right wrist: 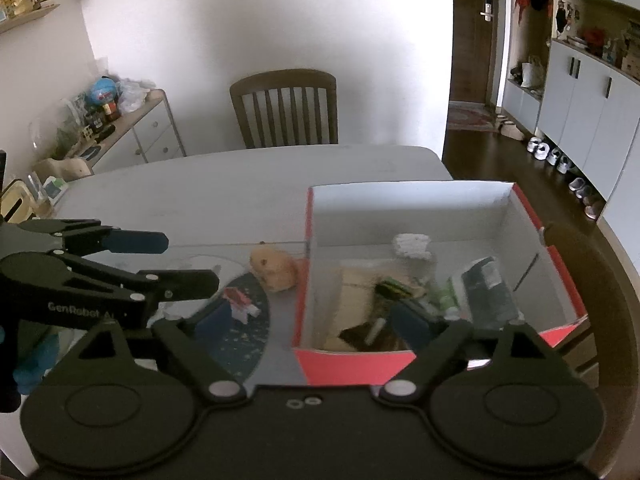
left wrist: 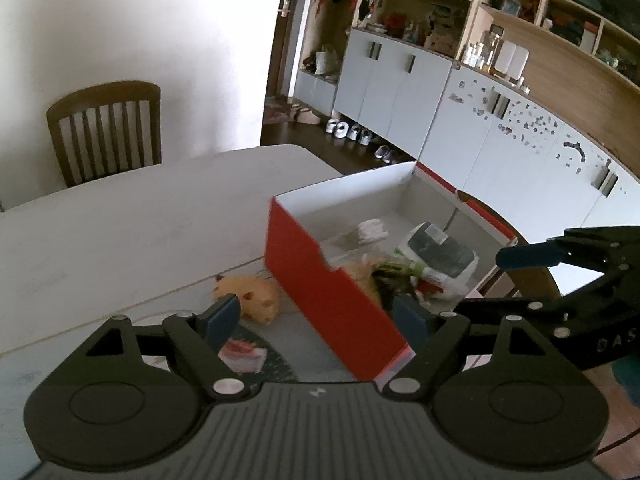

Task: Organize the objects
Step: 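Withdraw both tools from the box back toward the table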

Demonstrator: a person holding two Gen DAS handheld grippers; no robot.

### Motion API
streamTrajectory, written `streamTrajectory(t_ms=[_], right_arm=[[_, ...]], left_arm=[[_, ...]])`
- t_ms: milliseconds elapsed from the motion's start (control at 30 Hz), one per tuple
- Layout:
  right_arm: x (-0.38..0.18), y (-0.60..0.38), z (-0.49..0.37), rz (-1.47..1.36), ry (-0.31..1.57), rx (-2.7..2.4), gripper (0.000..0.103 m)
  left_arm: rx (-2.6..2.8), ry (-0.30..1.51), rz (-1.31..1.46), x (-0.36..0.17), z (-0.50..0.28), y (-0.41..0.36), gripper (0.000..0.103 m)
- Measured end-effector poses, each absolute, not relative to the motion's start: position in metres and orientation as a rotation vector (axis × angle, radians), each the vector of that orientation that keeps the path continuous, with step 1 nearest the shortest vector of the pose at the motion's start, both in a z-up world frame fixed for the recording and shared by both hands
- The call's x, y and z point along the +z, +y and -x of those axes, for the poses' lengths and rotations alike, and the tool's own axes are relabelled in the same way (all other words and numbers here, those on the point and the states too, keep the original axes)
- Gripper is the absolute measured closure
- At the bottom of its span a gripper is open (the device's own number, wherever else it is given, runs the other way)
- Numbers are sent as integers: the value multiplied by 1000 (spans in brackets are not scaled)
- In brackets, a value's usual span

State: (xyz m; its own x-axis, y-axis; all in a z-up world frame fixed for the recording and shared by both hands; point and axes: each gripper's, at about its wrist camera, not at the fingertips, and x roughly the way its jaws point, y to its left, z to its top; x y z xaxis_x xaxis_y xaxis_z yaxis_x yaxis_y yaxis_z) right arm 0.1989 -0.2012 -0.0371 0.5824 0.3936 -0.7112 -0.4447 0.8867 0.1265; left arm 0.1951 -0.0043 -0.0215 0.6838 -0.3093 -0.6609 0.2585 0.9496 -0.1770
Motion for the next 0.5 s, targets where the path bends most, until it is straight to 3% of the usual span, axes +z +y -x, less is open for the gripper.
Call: streamTrajectory(t_ms=[100,200,500], right_arm=[[-38,-187,-194,67,812,483,10],[-40,-173,-190,70,810,476,10],[-55,-139,-179,83,826,469,9]], left_arm=[[-319,752,71,-24,-193,11,12],[-313,749,59,-26,-193,24,1],[-324,754,3,-43,-204,55,0]])
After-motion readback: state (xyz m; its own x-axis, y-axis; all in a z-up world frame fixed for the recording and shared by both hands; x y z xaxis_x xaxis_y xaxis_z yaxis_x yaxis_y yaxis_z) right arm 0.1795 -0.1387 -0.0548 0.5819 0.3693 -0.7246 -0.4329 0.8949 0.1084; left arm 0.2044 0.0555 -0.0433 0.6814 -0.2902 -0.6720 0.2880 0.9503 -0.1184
